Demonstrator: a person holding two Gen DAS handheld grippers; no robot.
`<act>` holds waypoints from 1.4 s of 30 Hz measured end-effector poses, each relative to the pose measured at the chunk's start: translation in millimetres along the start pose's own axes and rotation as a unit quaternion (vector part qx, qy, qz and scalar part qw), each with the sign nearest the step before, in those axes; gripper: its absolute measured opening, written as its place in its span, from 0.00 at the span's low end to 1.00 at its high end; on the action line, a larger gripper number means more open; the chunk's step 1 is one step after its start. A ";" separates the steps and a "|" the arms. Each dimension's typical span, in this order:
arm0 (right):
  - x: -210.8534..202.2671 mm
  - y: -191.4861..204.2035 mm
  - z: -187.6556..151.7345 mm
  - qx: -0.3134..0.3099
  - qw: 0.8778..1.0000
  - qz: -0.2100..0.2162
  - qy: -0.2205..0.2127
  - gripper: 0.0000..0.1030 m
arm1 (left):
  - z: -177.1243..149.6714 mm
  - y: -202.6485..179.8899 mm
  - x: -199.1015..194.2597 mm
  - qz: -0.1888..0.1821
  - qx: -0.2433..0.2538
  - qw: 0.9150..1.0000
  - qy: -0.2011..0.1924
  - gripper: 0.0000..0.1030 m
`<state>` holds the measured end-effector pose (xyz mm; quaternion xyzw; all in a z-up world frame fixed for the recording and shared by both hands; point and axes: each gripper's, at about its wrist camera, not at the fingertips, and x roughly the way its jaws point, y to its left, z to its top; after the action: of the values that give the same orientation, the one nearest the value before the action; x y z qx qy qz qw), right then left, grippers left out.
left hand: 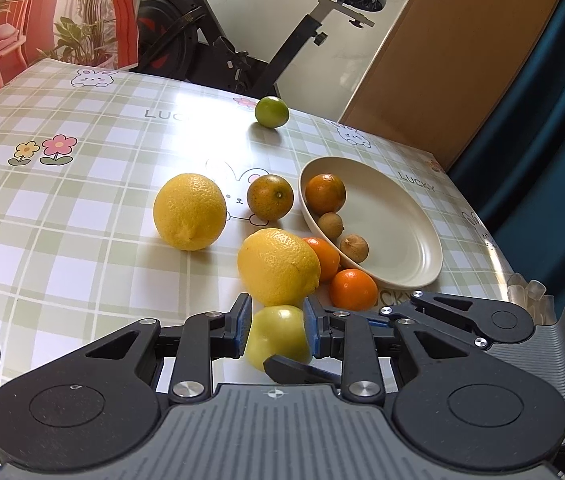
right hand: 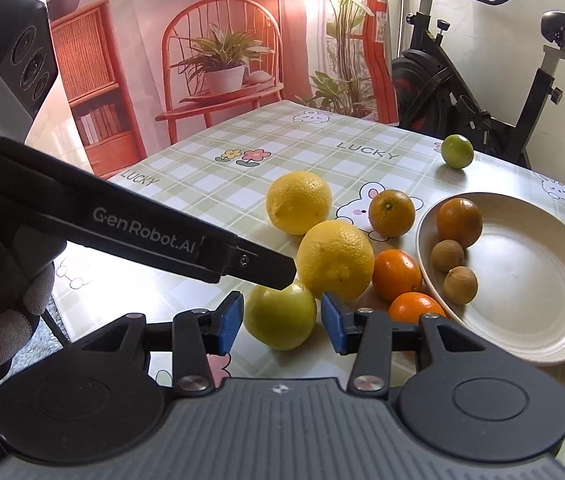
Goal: Organize fruits
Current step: 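Move both tools toward the pale green fruit in the pile, then close both tools around the pale green fruit from opposite sides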
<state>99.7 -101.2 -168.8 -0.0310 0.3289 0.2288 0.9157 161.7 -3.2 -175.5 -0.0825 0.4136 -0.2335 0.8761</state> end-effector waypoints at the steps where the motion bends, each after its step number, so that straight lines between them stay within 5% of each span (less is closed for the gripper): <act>1: 3.7 1.3 1.0 -0.006 1.000 0.003 0.008 0.45 | -0.3 1.4 -1.3 0.000 -0.003 1.000 -0.002 0.29; 12: 22.1 -1.8 -5.4 0.002 0.999 -0.004 0.042 0.51 | -5.3 4.8 10.3 -0.029 -0.014 0.999 0.016 0.29; 42: 11.2 -8.0 -13.8 0.035 0.999 -0.001 0.020 0.48 | -9.5 -4.0 17.4 -0.032 0.004 0.999 0.037 0.42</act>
<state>102.7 -106.8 -187.3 -0.0032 0.3549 0.2158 0.9096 162.7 -14.5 -192.2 -0.0832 0.4415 -0.2659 0.8529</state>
